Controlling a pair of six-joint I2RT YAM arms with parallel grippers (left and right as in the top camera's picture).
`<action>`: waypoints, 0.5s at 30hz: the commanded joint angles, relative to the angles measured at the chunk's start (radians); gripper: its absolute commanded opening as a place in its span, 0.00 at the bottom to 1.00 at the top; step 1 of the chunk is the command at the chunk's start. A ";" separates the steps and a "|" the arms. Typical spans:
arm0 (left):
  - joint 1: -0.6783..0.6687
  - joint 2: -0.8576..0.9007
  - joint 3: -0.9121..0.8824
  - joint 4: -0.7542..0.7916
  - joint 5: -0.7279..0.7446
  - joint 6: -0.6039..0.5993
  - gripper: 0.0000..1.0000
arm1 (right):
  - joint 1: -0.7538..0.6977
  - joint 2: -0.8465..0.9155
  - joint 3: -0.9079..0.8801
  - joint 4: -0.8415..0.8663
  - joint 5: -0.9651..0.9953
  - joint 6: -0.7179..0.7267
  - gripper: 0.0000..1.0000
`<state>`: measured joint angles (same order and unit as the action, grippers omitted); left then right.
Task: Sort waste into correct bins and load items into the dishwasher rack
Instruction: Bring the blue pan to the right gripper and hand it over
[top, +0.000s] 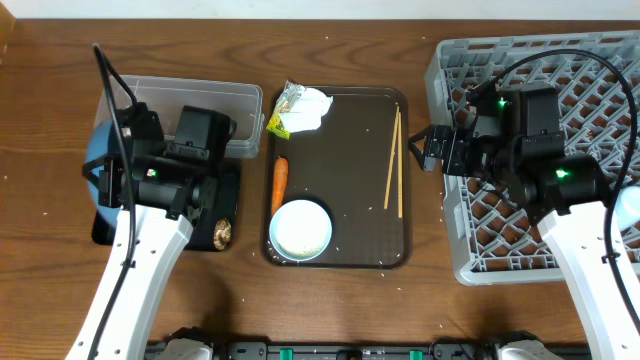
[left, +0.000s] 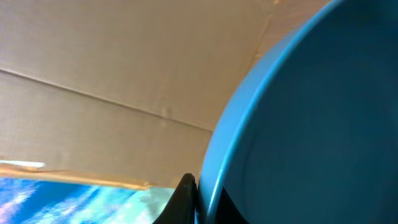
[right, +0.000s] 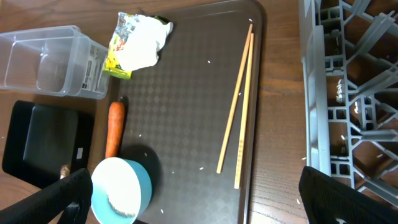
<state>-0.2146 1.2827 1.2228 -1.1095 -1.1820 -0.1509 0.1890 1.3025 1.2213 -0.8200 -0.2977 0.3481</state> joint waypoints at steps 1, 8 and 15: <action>-0.021 -0.040 0.027 0.041 0.164 0.004 0.06 | 0.014 0.007 0.007 0.000 0.007 0.002 0.99; -0.117 -0.199 0.053 0.156 0.681 0.004 0.06 | 0.014 0.007 0.007 0.029 -0.073 -0.082 0.99; -0.192 -0.261 0.053 0.257 1.081 0.004 0.06 | 0.024 0.006 0.007 0.108 -0.497 -0.338 0.98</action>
<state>-0.3859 1.0168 1.2564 -0.8642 -0.3450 -0.1490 0.1894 1.3025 1.2209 -0.7277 -0.5465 0.1673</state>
